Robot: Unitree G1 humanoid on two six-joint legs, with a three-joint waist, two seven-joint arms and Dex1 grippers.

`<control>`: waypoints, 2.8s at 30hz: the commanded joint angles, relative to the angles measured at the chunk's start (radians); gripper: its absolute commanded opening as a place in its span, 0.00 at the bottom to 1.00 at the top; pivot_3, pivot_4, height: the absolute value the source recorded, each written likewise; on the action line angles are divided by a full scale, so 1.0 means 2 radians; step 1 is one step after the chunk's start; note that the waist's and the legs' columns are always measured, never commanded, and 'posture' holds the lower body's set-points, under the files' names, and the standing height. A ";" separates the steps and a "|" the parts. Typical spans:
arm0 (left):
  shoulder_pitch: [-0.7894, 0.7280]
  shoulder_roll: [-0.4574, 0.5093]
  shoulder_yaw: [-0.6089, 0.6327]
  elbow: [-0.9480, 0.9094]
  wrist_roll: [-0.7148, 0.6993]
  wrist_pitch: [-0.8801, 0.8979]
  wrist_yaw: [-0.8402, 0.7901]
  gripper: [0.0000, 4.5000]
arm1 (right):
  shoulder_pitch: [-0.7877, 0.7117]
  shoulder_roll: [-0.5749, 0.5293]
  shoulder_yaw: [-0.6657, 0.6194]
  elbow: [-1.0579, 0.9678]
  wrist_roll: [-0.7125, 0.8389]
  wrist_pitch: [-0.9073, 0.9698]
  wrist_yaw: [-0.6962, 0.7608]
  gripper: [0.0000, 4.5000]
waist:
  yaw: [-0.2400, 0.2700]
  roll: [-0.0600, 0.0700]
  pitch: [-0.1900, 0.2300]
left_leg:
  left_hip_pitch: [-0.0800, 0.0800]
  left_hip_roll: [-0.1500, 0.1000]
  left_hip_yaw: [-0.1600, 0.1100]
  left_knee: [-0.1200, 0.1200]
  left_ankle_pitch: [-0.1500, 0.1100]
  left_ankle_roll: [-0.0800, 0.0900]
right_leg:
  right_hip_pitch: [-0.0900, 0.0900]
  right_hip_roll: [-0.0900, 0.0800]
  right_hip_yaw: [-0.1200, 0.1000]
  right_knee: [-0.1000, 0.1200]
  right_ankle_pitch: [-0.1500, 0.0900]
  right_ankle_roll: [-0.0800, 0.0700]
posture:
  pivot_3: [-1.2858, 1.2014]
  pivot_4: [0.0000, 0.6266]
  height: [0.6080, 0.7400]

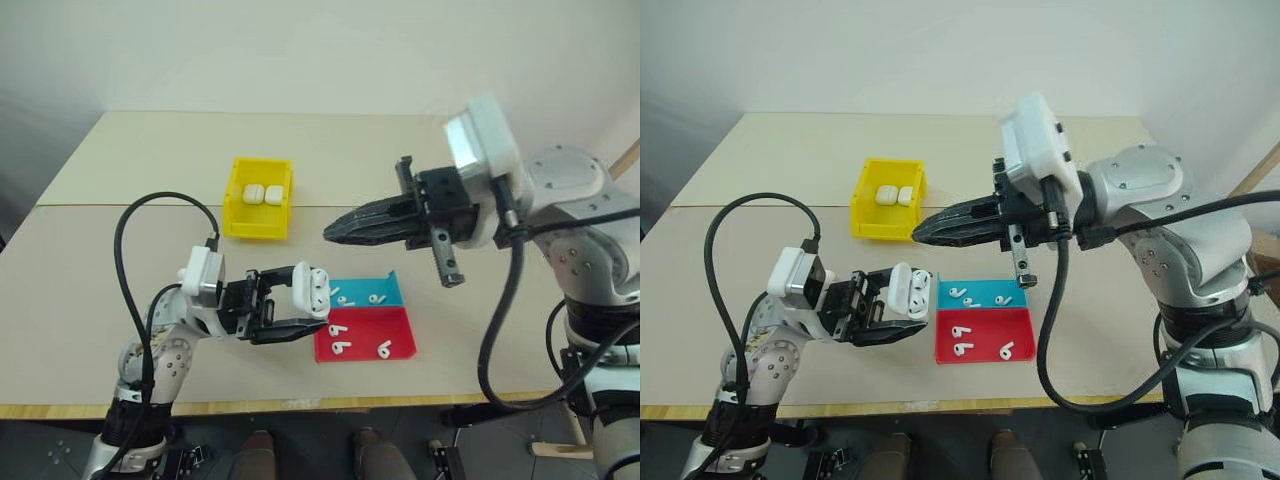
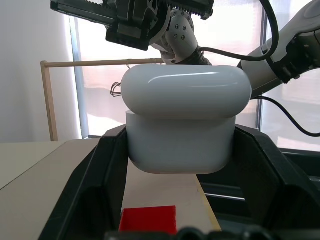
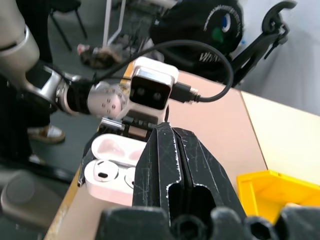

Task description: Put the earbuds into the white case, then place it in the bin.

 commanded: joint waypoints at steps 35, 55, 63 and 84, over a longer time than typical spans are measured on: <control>-0.007 -0.005 -0.001 -0.002 -0.001 -0.014 -0.005 0.63 | -0.103 0.054 0.096 0.076 -0.145 -0.049 0.180 0.01 | 0.001 0.000 0.000 | 0.000 0.000 0.000 0.000 0.000 0.000 | 0.000 0.000 0.000 0.000 0.000 0.000 | 0.52 0.24 1.00; -0.009 -0.007 0.002 -0.001 -0.001 -0.014 -0.007 0.63 | -0.067 -0.003 0.061 0.069 -0.144 -0.060 0.185 0.01 | 0.000 0.000 0.000 | 0.000 0.000 0.000 0.000 0.000 0.000 | 0.000 0.000 -0.001 0.000 0.000 0.000 | 0.52 0.24 1.00; -0.011 -0.007 0.003 0.001 0.002 -0.014 -0.004 0.63 | -0.094 0.006 0.027 0.096 -0.132 -0.056 0.167 0.01 | 0.001 0.000 0.000 | 0.000 0.000 0.000 0.000 0.000 0.000 | 0.000 0.000 -0.001 0.000 0.000 0.000 | 0.52 0.24 1.00; -0.224 -0.075 0.018 0.281 0.336 -0.107 0.481 0.63 | 0.229 -0.002 -0.108 -0.082 -0.127 0.055 -0.115 0.01 | 0.016 0.000 0.000 | -0.001 -0.002 -0.002 0.001 0.000 0.000 | 0.000 -0.001 -0.001 0.000 0.000 0.000 | 0.52 0.24 1.00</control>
